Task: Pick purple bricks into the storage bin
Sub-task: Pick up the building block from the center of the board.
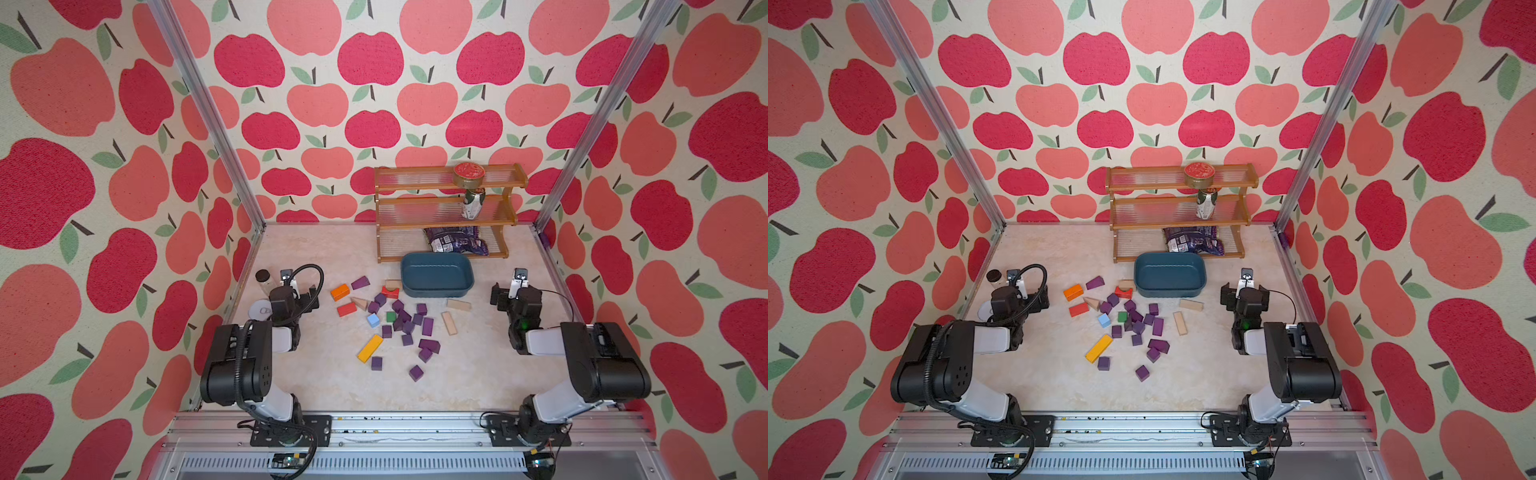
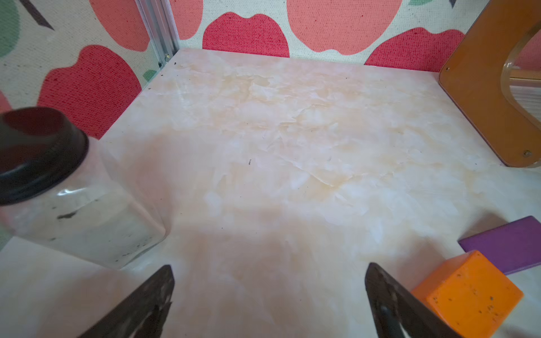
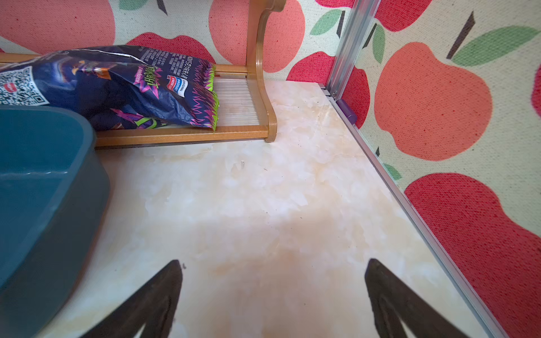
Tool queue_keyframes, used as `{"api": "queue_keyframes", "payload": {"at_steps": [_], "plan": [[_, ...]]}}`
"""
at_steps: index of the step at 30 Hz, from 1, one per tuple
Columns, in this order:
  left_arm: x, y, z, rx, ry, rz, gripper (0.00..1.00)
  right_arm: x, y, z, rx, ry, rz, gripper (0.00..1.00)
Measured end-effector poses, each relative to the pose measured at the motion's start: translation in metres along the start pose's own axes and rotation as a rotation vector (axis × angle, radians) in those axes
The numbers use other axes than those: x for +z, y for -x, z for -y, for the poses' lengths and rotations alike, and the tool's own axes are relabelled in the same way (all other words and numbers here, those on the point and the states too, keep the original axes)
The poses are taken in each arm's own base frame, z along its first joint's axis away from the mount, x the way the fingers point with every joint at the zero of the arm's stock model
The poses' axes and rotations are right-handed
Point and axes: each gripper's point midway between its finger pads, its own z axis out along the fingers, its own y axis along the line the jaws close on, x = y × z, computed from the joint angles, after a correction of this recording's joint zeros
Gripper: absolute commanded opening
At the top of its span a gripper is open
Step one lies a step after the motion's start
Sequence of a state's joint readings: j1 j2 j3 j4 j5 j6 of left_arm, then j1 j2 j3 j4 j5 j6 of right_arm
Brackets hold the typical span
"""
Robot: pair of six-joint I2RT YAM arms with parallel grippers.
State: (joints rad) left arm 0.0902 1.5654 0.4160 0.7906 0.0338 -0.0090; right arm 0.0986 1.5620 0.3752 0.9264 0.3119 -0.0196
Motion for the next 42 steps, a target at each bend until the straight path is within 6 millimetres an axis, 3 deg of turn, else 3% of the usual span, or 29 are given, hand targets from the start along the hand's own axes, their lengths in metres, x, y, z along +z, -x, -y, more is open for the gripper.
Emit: {"api": "queue_keyframes", "payload": {"at_steps": [42], "plan": [[0.0008,-0.001,0.0061,0.005,-0.041,-0.022,0.99,0.0,-0.0001,0.0004,0.001,-0.001,-0.001,0.99]]}}
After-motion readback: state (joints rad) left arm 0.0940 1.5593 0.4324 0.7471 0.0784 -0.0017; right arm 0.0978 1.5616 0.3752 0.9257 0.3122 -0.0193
